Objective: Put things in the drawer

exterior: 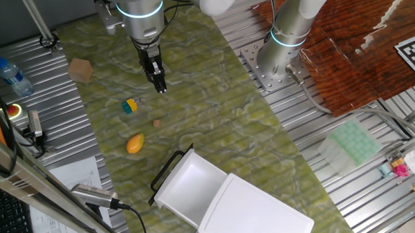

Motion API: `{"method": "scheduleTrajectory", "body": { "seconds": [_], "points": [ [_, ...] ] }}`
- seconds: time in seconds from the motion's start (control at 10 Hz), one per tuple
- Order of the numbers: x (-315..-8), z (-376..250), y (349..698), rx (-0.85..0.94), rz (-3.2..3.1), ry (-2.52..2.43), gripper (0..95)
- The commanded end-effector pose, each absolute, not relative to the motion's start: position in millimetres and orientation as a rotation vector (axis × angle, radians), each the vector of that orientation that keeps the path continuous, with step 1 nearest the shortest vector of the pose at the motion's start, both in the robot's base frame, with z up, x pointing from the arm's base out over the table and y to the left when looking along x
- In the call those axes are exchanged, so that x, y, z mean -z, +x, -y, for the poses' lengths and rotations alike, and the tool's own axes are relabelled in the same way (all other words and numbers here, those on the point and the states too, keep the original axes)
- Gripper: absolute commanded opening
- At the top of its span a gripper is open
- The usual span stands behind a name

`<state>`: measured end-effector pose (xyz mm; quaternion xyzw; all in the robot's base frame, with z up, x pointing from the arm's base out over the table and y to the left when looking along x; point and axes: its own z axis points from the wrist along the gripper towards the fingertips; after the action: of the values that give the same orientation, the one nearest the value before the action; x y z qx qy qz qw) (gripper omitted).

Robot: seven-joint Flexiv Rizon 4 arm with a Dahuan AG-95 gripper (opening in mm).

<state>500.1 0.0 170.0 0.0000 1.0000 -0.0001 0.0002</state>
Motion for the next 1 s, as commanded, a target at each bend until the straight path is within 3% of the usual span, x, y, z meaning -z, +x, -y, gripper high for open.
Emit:
{"method": "scheduleTrajectory", "body": {
  "seconds": [0.1,1.0],
  "points": [
    [-170.0,0.0,500.0,-0.004,-3.097,-0.148,0.0],
    [-170.0,0.0,500.0,0.013,-3.106,-0.145,0.0]
  ]
}}
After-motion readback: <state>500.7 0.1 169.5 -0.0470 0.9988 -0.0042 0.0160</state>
